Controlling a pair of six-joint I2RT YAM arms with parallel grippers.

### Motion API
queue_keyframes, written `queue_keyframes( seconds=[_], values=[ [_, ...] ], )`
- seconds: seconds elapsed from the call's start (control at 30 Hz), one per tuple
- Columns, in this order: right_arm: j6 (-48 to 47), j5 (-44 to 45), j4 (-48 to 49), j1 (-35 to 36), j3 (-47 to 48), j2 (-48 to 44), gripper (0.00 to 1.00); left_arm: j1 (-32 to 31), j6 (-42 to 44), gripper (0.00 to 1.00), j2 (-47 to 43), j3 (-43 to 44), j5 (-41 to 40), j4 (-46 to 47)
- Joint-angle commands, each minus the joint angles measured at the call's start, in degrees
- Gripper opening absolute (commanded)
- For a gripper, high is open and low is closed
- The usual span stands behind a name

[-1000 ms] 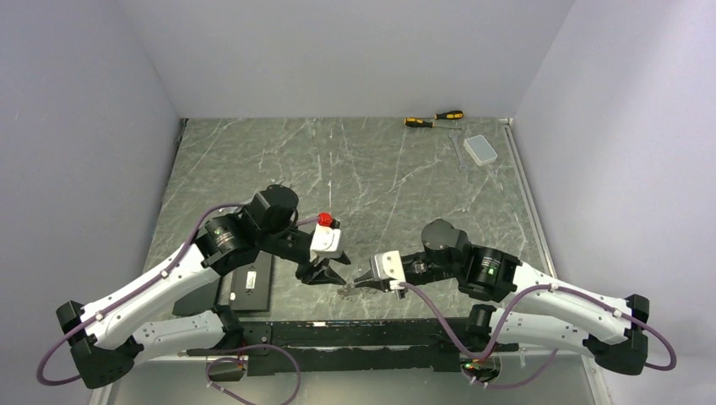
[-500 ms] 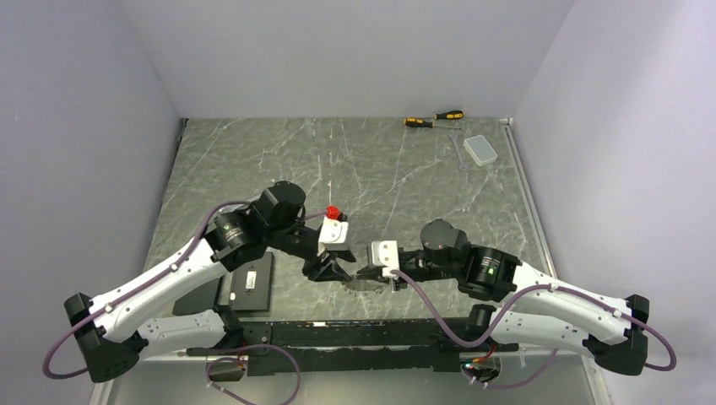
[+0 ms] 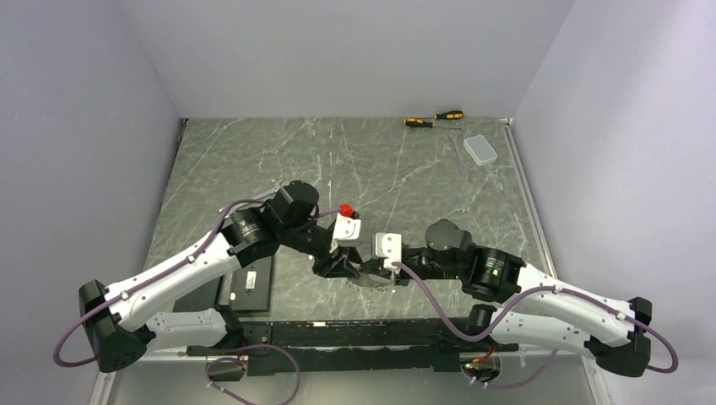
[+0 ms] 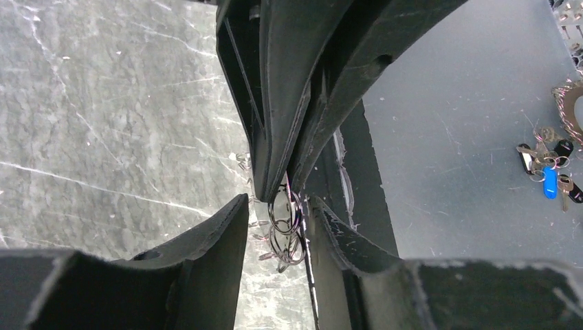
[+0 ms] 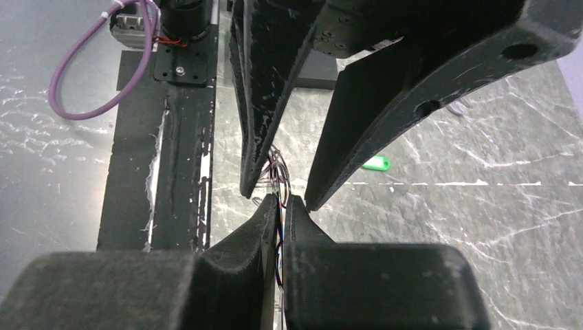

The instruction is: Put the keys on the keyring

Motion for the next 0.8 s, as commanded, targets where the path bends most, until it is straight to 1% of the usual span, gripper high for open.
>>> queue_keyframes(
  seconds=[0.0,0.07,0.1,0.13,0.2,0.27,0.3,0.33,0.37,0.4,0.47,0.5,0.57,0.63,0.67,0.7,0.77],
  values=[
    [1.44,2.62,3.80,-0.21,1.21,-1.17,0.00,-0.53,-0.65,0.40,0.46,1.34,-0.85,1.11],
    [1.73,2.62,3.82,-0.39,1.04,-1.22,0.00,-0.63,-0.68,0.31,0.82,1.53,-1.71,1.41],
    [1.79,2.59,3.77,-0.43,1.03,-1.27,0.00,-0.62,-0.57,0.23,1.12,1.76,-2.22,1.13],
    [1.87,2.54,3.65,-0.51,1.03,-1.28,0.00,-0.69,-0.50,0.18,1.42,2.05,-2.63,0.98],
    [1.98,2.40,3.38,-0.52,1.03,-1.20,0.00,-0.71,-0.45,0.14,1.95,2.50,-2.77,0.71],
    [2.05,2.51,3.03,-0.64,0.96,-1.02,0.00,-0.71,-0.17,0.13,2.33,3.19,-2.54,0.38],
    [2.17,2.87,2.97,-0.66,0.91,-0.97,0.00,-0.79,-0.18,0.10,2.45,3.44,-2.65,0.09],
    [2.46,3.72,2.89,-0.69,0.93,-0.74,0.00,-0.80,0.02,0.07,2.54,3.68,-2.78,-0.13],
    [2.84,4.92,2.64,-0.70,0.98,-0.54,0.00,-0.82,0.07,0.02,2.50,3.98,-3.09,-0.33],
    [3.04,6.23,2.29,-0.75,1.09,-0.39,0.00,-0.80,0.12,0.00,2.37,4.13,-3.40,-0.57],
    [4.24,8.39,1.65,-0.86,1.36,-0.08,0.00,-0.86,0.22,0.00,1.99,4.04,-3.61,-0.43],
    [4.91,9.29,1.57,-0.94,1.31,-0.20,0.09,-0.89,-0.17,0.00,1.77,3.87,-4.12,-0.02],
    [5.90,10.27,1.58,-1.04,0.70,-0.91,0.30,-0.90,-0.71,0.00,1.36,3.51,-5.41,0.63],
    [6.82,10.56,2.32,-1.12,-0.50,-2.41,0.46,-0.92,-1.48,0.00,0.68,3.15,-6.94,1.59],
    [7.43,10.72,2.80,-1.14,-1.17,-3.15,0.53,-0.88,-1.78,0.00,0.27,2.96,-7.38,1.96],
    [8.04,10.93,3.35,-1.22,-1.92,-3.91,0.57,-0.84,-2.08,0.00,-0.17,2.72,-7.70,2.54],
    [8.86,10.98,4.27,-1.36,-3.64,-5.07,0.61,-0.84,-2.82,0.00,-1.21,2.19,-8.37,3.86]
  ],
)
